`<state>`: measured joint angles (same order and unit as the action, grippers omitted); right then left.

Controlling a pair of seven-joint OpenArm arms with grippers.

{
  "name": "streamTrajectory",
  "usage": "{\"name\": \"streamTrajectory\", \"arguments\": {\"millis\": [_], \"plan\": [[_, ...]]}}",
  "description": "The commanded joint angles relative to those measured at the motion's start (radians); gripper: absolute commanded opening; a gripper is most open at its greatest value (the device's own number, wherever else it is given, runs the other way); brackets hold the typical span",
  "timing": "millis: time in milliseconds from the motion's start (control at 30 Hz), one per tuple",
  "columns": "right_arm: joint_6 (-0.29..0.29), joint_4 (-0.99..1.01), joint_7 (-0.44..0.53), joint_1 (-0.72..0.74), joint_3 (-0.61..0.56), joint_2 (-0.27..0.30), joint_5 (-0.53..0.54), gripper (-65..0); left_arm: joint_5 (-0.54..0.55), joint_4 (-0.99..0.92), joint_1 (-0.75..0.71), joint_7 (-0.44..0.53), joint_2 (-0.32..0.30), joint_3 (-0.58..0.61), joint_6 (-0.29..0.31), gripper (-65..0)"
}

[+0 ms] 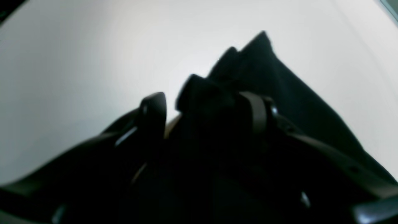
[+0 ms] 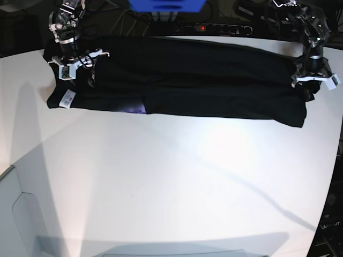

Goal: Fold the T-shirt properly
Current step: 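Regrasp the strip ends with both grippers and smooth the fold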

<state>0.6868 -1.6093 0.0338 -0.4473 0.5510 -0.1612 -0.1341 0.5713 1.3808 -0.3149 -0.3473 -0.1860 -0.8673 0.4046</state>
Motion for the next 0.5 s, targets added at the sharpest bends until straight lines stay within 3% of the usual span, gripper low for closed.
{"name": "streamTrajectory", "arguments": {"millis": [0,233,467], "plan": [[0.011,-0.009,0.021,0.005,0.005,0.004,0.0,-35.6,0.019,0.006,-0.002,0.027,-0.022,-0.007,0.003,-30.7],[0.011,0.028,0.021,0.034,0.053,0.004,0.0,-35.6,0.019,-0.102,0.02,0.027,-0.031,-0.007,0.003,-30.5],[0.011,0.03,0.021,0.049,0.053,0.004,0.0,-35.6,0.019,-0.122,0.021,0.027,-0.031,0.015,0.003,-18.0]]}}
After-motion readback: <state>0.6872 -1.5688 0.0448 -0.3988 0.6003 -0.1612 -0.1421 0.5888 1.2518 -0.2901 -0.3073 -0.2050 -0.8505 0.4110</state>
